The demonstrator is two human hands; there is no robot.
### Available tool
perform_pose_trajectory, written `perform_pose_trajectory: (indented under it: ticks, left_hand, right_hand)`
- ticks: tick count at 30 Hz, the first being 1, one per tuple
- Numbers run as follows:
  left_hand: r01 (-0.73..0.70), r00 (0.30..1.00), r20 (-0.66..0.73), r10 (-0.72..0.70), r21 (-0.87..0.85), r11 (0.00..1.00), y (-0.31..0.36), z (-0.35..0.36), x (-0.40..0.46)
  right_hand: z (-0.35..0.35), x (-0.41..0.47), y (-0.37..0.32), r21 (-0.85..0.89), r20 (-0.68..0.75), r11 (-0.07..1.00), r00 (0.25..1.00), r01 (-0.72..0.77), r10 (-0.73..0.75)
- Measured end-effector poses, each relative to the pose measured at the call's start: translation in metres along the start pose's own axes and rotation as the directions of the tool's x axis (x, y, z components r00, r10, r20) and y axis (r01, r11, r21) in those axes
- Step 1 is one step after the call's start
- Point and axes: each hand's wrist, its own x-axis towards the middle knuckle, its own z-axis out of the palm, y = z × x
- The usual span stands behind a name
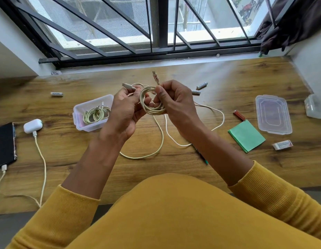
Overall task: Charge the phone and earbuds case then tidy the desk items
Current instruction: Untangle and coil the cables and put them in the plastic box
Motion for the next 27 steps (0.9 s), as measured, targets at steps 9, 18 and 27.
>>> perform_pose_trajectory:
  ticks: [9, 18, 27]
  left_hand:
    - [-0.156, 0.977, -0.146, 0.158, 0.025, 0.987, 0.000, 0.011, 0.012]
    - [-0.230, 0.938, -0.276, 0.208, -0.048, 0.972, 0.017, 0.003, 0.021]
    - [-0.261, 0.944, 0.215, 0.250, 0.024, 0.965, 0.023, -0.022, 0.012]
  right_hand:
    - [0.010, 0.014, -0.007, -0.162, -0.061, 0.982, 0.992, 0.098, -0.109]
    - [0.011, 0.014, 0.000, -0.232, -0.026, 0.962, 0.988, 0.144, -0.154]
    - [0.003, 0.012, 0.005, -0.338, -0.125, 0.926, 0.966, 0.171, -0.225]
